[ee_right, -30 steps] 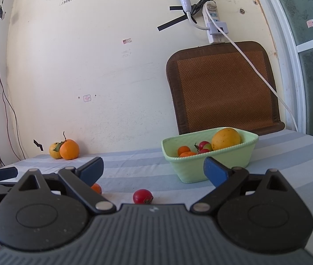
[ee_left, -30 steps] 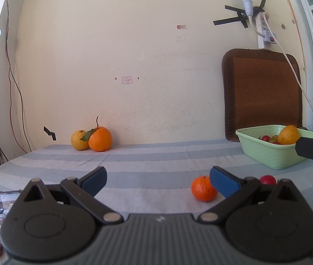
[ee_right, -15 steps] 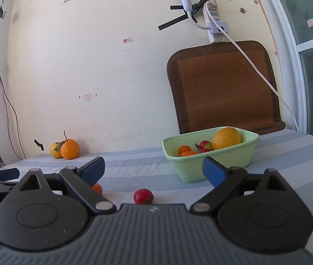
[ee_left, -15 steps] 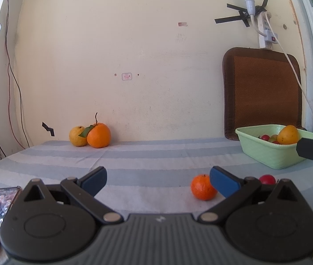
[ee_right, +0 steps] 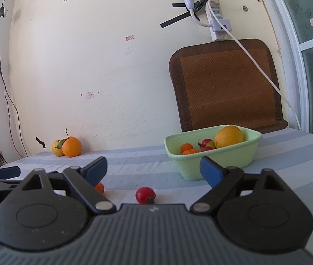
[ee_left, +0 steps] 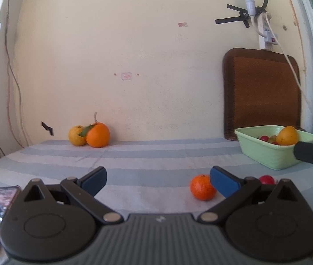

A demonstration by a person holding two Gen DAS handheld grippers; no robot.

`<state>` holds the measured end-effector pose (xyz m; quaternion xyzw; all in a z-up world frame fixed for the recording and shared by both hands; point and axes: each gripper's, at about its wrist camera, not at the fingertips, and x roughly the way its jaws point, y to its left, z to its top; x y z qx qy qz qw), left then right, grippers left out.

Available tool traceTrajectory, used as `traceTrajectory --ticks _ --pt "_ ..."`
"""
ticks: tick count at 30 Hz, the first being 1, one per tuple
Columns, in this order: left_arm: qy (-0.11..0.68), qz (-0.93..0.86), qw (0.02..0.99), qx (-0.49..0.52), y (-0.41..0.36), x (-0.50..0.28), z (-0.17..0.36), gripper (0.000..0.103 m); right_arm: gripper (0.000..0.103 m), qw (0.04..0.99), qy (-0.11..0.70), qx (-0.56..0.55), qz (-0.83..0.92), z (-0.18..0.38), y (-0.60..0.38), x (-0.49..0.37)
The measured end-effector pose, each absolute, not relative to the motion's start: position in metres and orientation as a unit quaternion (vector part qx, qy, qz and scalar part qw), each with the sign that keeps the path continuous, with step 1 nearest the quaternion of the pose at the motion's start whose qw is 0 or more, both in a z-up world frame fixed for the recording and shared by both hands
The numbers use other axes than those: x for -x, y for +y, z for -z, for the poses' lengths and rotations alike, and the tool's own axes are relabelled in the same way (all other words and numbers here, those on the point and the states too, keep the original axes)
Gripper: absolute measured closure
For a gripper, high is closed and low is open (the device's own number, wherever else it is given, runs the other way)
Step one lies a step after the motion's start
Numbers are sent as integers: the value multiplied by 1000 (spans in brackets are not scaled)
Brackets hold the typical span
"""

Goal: Organize fruits

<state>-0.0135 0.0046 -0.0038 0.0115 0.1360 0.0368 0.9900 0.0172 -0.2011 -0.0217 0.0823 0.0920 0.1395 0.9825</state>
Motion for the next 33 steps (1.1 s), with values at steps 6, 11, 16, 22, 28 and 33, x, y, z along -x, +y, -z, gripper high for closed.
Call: traceTrajectory --ticks 6,11,16,22,28,33 --pt "186 34 981 29 18 -4 2 1 39 973 139 -78 -170 23 -198 -25" --pt "239 92 965 61 20 -32 1 18 47 958 197 -53 -204 25 -189 -41" --pt "264 105 958 39 6 -57 4 28 47 951 233 -24 -201 24 -186 -63" --pt "309 104 945 41 0 -81 14 43 47 937 268 17 -224 29 -176 -86" --pt "320 113 939 60 5 -86 17 62 72 925 290 48 -243 33 -168 -93" --pt "326 122 934 78 3 -87 13 63 74 928 276 39 -247 31 -175 -89"
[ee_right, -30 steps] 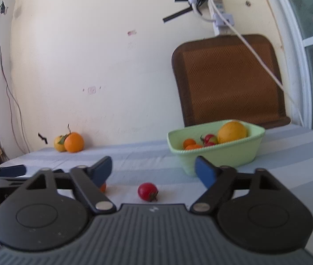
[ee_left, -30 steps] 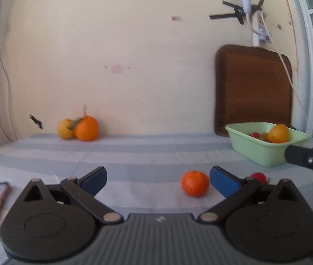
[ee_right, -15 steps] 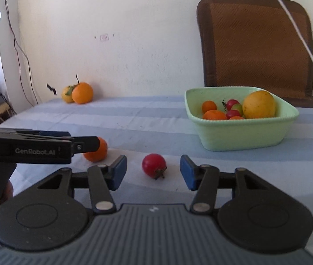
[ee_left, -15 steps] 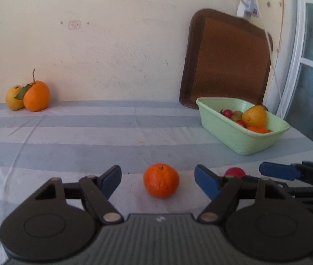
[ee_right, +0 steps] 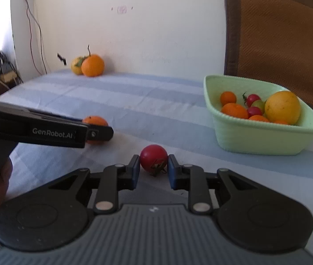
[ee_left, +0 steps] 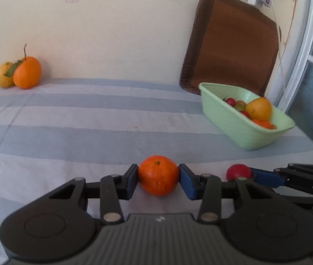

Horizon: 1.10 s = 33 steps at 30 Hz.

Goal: Organize fruits

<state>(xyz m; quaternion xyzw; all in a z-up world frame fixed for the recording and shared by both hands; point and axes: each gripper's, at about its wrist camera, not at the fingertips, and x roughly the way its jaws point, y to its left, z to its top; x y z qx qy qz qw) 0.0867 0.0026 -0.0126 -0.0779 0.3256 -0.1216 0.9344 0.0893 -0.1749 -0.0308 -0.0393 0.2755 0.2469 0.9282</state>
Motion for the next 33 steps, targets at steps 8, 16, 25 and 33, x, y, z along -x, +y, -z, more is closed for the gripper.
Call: traceTrajectory --ticks 8,16,25,33 --pt "298 175 934 90 -36 -117 -31 63 74 961 189 -1 -202 2 -216 -95" --pt "304 221 923 76 -104 -182 -45 63 74 972 188 -26 -138 3 -261 -138" --pt "307 202 928 65 -124 -201 -38 41 69 969 199 -22 -142 17 -264 -154" --pt "272 183 943 64 -101 -163 -57 23 55 976 164 -51 -132 4 -272 -134"
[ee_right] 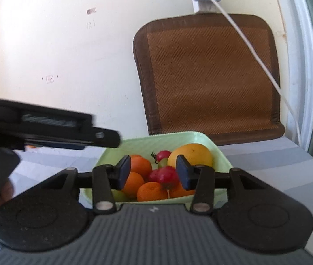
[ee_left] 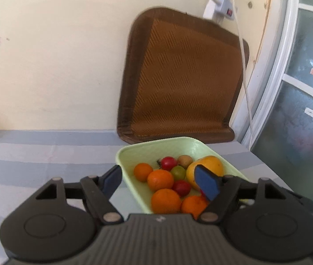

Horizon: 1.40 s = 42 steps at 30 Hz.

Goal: Organize fruits

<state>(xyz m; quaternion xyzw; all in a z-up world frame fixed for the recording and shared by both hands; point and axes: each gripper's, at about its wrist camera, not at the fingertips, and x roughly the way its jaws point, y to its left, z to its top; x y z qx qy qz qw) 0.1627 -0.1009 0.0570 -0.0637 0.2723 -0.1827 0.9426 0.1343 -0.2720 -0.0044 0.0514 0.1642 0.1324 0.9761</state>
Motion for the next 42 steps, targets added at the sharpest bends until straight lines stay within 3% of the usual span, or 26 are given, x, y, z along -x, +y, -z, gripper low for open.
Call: traceTrajectory --ticks 4,6,9,22,42 --pt "248 166 953 47 -81 -125 -60 14 55 977 153 -74 -130 2 -271 -109" --pt "238 154 958 40 -72 -106 -55 3 54 976 152 -94 -125 4 -272 -99" --pt "229 131 964 23 -58 -79 -44 0 52 971 162 -128 -121 12 -269 -84" --pt "226 70 972 10 -25 -44 -5 0 49 961 204 -151 -110 32 -240 -70" --pt "270 -7 963 3 -25 -48 -1 0 49 958 211 -147 -126 35 -230 -51"
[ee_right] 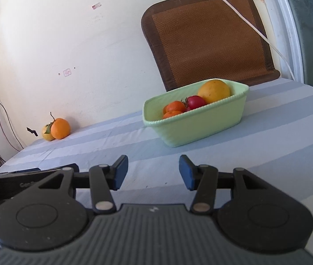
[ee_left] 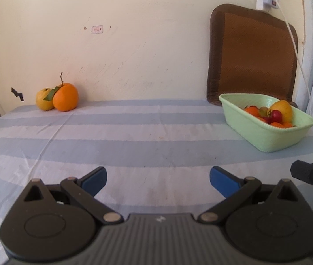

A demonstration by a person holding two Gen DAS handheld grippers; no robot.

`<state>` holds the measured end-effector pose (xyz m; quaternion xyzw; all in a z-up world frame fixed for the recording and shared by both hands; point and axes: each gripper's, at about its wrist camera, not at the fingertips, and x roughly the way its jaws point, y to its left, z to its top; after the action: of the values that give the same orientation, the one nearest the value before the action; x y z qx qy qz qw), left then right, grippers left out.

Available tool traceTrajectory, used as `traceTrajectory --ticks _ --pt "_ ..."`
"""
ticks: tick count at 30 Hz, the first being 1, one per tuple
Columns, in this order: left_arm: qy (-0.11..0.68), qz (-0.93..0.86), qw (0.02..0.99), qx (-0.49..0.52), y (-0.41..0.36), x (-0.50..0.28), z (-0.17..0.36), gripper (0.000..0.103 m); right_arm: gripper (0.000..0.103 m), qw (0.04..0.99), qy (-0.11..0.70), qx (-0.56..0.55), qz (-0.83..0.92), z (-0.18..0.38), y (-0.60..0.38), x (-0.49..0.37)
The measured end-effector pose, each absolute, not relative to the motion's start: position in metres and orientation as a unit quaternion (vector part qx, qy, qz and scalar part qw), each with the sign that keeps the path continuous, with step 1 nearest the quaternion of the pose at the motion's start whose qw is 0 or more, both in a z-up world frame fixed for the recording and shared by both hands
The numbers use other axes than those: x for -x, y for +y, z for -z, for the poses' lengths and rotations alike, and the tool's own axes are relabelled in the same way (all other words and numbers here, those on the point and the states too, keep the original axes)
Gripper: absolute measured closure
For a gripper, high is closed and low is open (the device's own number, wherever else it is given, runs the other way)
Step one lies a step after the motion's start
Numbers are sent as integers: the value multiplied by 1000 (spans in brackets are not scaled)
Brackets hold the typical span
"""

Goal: Organize fruits

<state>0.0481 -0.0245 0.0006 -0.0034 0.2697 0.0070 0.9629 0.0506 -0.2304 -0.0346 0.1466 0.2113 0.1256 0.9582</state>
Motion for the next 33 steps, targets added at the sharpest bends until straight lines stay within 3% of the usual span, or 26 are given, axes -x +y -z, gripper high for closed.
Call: traceTrajectory --ticks 33 --pt "298 -11 954 -18 -35 -34 -10 0 49 946 214 -209 -129 38 -248 -48"
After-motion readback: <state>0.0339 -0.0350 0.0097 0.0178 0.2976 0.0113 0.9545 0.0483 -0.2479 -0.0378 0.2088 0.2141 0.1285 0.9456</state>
